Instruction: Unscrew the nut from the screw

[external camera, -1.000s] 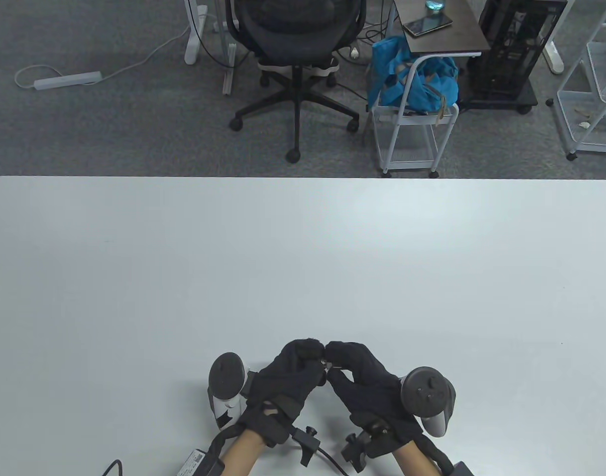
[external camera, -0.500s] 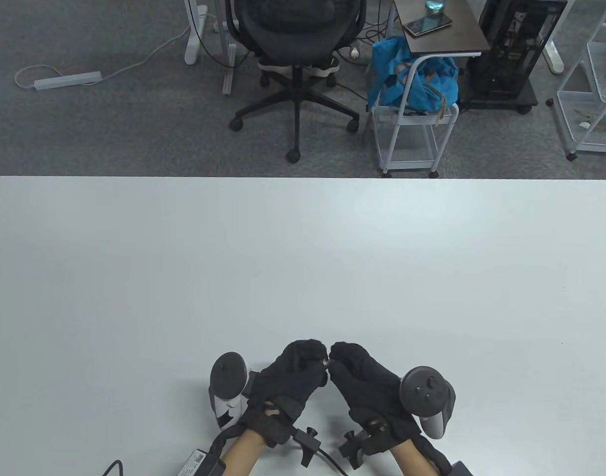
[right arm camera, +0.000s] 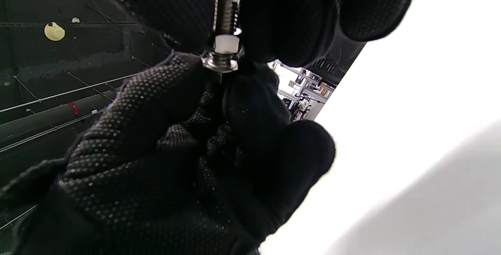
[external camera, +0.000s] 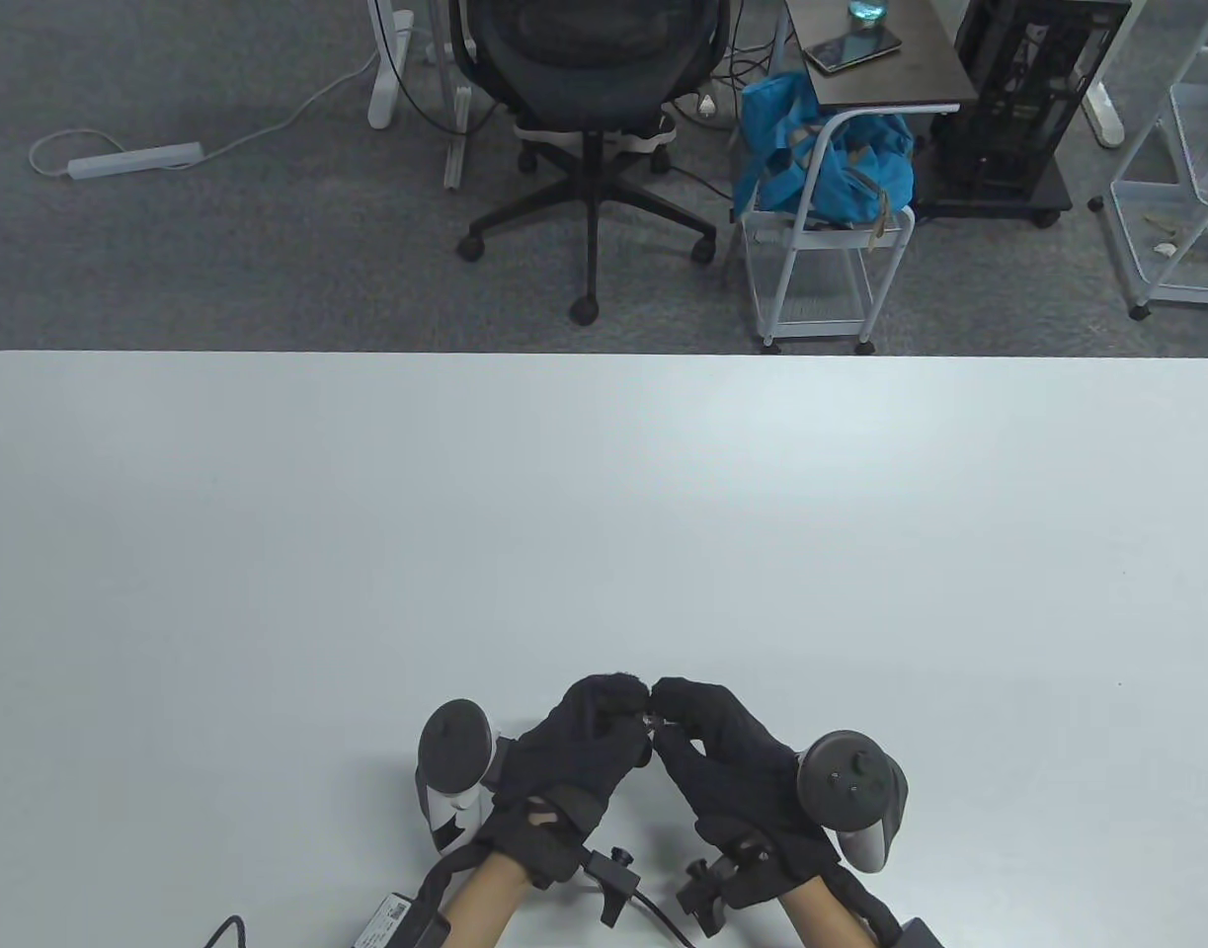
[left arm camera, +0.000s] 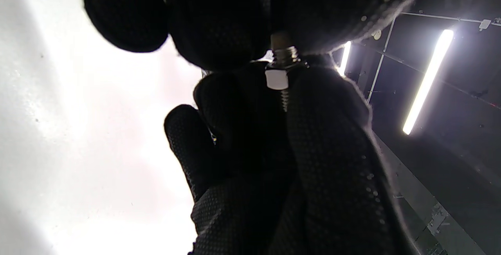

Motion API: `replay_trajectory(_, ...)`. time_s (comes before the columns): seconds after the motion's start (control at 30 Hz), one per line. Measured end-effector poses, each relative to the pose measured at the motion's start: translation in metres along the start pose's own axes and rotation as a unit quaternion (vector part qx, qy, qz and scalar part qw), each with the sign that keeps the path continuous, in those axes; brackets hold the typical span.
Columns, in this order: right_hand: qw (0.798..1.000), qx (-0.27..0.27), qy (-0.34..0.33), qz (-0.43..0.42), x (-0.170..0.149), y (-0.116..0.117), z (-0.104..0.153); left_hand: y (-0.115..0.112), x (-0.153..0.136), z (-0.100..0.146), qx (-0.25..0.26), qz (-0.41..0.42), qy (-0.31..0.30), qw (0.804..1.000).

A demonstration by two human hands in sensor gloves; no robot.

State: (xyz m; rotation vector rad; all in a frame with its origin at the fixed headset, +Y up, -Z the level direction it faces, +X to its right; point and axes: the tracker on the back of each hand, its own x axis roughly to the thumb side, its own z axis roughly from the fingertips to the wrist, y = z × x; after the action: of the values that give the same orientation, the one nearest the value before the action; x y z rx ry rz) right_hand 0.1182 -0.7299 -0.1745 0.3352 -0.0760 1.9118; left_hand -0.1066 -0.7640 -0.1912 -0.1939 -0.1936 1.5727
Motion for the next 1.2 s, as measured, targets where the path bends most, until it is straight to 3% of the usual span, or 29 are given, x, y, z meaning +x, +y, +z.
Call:
replay_trajectory(0.27,0.998,-0.021,0.050,-0.018,-0.012,-0.005,-0.001,0.000,0.001,0.000,0.001,-0.006,-0.002,1.000)
replay_trajectory(0.8,1.000,0.005,0.009,-0.003,-0.001,0.001,0.001,0.000,-0.001,0.002,0.011,-0.007,0.002,1.000)
replay_trajectory(1.03,0.998,-0.002,0.062,-0.004,-0.008,0.001,0.004,-0.001,0.000,0.004,0.011,-0.014,-0.002,1.000)
replay_trajectory(1.2,0.998,-0.013,0.056,-0.011,-0.007,0.002,0.004,-0.001,-0.001,0.004,0.009,-0.015,-0.004,1.000)
